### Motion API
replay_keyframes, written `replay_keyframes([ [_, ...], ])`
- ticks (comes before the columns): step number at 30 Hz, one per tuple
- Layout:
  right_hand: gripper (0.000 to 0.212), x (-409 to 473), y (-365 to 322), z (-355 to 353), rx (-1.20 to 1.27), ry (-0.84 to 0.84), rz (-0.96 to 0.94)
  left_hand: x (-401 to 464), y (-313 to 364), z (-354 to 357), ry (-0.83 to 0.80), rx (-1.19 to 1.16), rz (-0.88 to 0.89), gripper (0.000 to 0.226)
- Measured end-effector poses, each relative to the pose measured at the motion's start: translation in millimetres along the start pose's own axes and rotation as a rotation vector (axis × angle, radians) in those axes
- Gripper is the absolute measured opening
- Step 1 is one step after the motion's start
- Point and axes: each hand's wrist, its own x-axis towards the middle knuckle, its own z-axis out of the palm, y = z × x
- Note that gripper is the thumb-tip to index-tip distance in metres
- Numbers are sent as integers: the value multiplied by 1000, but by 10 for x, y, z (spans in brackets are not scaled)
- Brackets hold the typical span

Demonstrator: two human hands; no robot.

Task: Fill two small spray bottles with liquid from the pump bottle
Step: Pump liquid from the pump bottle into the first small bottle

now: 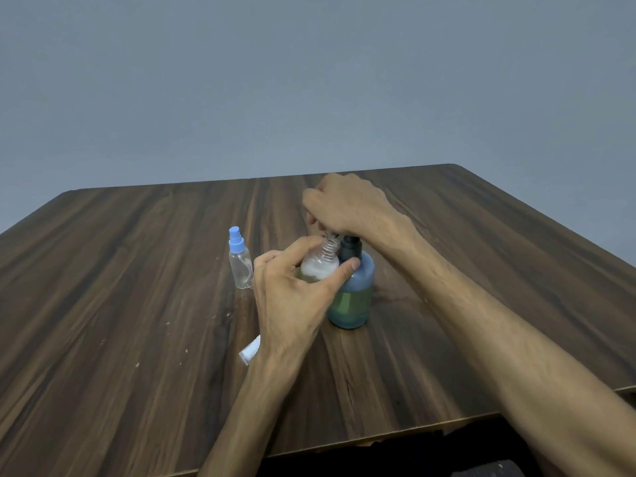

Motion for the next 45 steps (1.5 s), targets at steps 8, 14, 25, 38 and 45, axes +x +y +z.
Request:
replay_keyframes([
  [8,40,2,-6,-15,7,-34,4,-11,-24,8,-4,-2,-5,44],
  [14,42,-12,12,37,7,-118,31,-2,-14,6,-4,4,3,44],
  [25,38,71,-106,-93,30,-149,-6,-15,23,8,4,-10,12,38],
  [38,34,37,-37,65,-15,64,-60,-14,-15,15,3,-13,32,41],
  [45,30,19,-40,65,-28,129,-64,-28,34,13,-3,-18,29,38],
])
